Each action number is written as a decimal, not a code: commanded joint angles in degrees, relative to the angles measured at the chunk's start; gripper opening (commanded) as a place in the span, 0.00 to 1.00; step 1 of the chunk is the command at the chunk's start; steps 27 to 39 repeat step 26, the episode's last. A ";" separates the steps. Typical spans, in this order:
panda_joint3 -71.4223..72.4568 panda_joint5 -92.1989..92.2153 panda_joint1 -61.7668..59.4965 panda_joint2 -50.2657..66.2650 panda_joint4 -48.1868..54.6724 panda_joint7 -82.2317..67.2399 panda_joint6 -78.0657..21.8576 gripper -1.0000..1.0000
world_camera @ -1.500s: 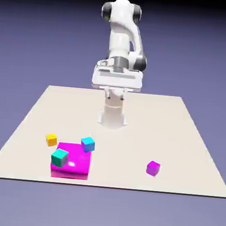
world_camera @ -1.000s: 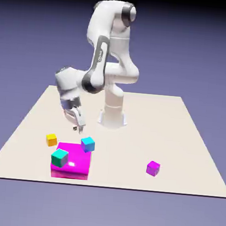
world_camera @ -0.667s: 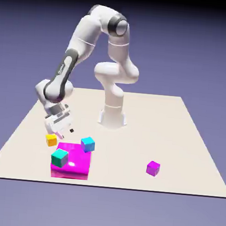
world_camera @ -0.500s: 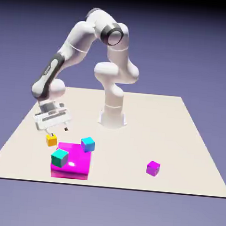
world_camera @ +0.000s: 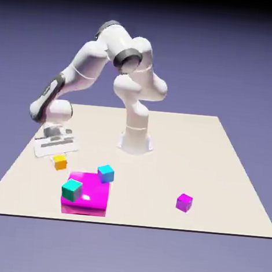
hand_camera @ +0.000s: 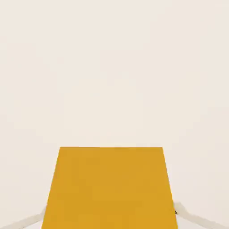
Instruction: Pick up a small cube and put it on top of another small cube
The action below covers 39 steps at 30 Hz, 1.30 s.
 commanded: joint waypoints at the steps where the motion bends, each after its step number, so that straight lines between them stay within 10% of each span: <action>1: 1.93 -2.56 0.03 -2.08 0.11 1.32 0.38 0.00; 16: 30.93 -38.60 0.53 -33.24 1.83 20.41 6.48 0.00; 22: 34.50 -29.96 2.91 -26.86 -0.47 14.31 12.66 0.00; 23: 34.50 -29.96 2.91 -26.86 -0.47 14.31 12.66 1.00; 39: 32.88 -34.93 1.64 -30.58 0.77 17.76 9.42 1.00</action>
